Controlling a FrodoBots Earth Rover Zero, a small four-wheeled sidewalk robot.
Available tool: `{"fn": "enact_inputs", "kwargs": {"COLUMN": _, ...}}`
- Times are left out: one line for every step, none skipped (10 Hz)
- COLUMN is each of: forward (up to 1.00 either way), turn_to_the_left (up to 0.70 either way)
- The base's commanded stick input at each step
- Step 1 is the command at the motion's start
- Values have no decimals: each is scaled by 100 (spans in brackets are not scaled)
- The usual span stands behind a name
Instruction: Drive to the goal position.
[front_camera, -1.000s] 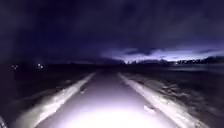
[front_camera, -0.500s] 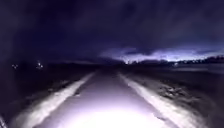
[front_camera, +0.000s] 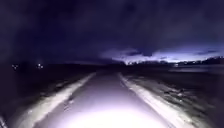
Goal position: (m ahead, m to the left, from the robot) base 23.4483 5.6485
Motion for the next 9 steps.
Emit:
{"fn": "enact_inputs", "kwargs": {"forward": 70, "turn_to_the_left": 0}}
{"fn": "enact_inputs", "kwargs": {"forward": 70, "turn_to_the_left": 0}}
{"fn": "enact_inputs", "kwargs": {"forward": 70, "turn_to_the_left": 0}}
{"fn": "enact_inputs", "kwargs": {"forward": 70, "turn_to_the_left": 0}}
{"fn": "enact_inputs", "kwargs": {"forward": 70, "turn_to_the_left": 0}}
{"fn": "enact_inputs", "kwargs": {"forward": 70, "turn_to_the_left": 0}}
{"fn": "enact_inputs", "kwargs": {"forward": 70, "turn_to_the_left": 0}}
{"fn": "enact_inputs", "kwargs": {"forward": 70, "turn_to_the_left": 0}}
{"fn": "enact_inputs", "kwargs": {"forward": 70, "turn_to_the_left": 0}}
